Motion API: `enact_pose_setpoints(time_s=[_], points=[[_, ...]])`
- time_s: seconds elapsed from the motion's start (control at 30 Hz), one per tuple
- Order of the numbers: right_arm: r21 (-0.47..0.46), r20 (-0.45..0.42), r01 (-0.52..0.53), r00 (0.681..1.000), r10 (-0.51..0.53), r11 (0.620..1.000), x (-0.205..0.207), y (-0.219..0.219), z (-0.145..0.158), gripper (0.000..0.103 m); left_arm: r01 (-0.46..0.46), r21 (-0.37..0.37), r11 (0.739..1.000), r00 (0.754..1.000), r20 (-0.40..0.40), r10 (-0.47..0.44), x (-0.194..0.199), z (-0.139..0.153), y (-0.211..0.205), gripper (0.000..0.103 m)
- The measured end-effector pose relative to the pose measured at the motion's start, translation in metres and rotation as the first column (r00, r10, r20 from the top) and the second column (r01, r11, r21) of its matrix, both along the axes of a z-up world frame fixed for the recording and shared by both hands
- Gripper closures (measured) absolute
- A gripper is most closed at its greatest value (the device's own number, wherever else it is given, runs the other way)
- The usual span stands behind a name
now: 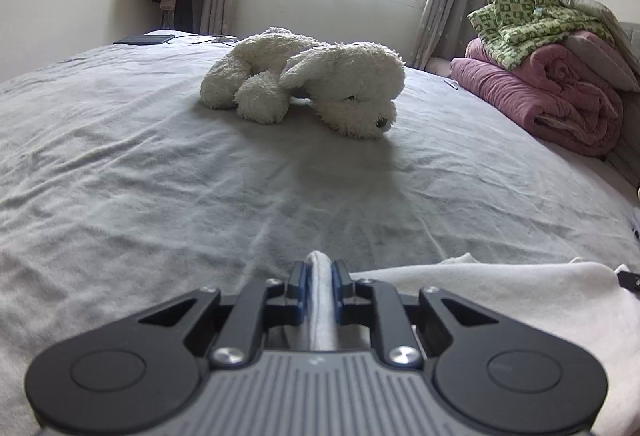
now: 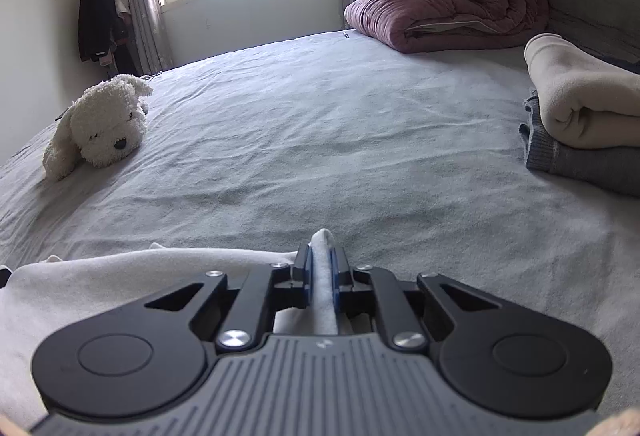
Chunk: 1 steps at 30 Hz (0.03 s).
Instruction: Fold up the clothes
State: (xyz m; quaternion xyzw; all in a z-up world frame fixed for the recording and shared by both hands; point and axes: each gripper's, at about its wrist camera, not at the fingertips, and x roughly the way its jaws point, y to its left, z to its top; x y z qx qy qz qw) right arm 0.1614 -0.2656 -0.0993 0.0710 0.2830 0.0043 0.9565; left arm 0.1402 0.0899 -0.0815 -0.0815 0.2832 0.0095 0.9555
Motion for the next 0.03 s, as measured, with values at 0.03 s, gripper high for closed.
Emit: enact_pose_setpoints(time_s=[0.03], points=[[-0.006,0.000,-0.002,1.000,0.002,1.000,-0.0015,0.0009,0.0016,0.090,-0.001,0.012,1.000,1.000,0.000,0.001,-0.0003,0.0006,-0.0011,0.085]])
